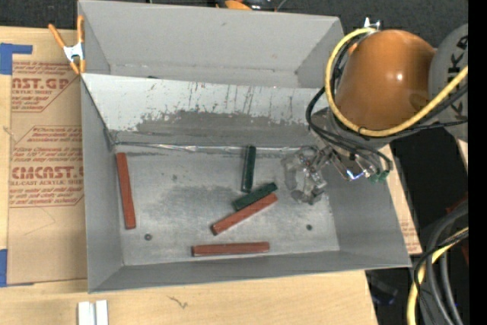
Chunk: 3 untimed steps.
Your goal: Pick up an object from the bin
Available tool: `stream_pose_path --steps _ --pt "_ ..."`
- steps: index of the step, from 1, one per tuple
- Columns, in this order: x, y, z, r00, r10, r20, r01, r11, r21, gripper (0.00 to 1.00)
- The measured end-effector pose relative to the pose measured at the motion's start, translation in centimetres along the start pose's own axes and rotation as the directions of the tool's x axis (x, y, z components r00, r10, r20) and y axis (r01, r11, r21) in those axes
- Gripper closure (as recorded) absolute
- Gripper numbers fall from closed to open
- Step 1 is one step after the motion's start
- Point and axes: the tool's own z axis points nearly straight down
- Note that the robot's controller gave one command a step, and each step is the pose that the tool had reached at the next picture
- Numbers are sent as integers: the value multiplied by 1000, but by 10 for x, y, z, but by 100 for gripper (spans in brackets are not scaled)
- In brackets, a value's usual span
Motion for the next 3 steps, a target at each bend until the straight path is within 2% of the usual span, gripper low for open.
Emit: stream_pose_path --steps 1,2,3 --pt "0 0 1 1000 0 -1 0 1000 -1 0" --pt "-36 7 151 996 -90 -1 90 996 -5 0" --pt "-39 5 143 996 -90 3 90 996 1 100"
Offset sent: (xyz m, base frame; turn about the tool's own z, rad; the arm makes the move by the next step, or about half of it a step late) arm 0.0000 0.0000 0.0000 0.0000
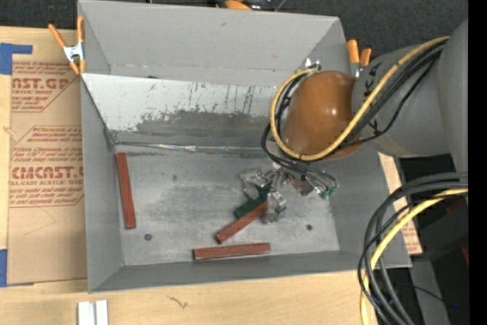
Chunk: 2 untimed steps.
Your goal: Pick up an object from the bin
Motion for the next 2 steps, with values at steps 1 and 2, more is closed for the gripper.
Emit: stream_pose_path --steps 1,2 --pt "-37 28 -124 911 -413 2 413 911 0 100" --pt "-21 -5 -184 713 -701 0 701 713 -1 100"
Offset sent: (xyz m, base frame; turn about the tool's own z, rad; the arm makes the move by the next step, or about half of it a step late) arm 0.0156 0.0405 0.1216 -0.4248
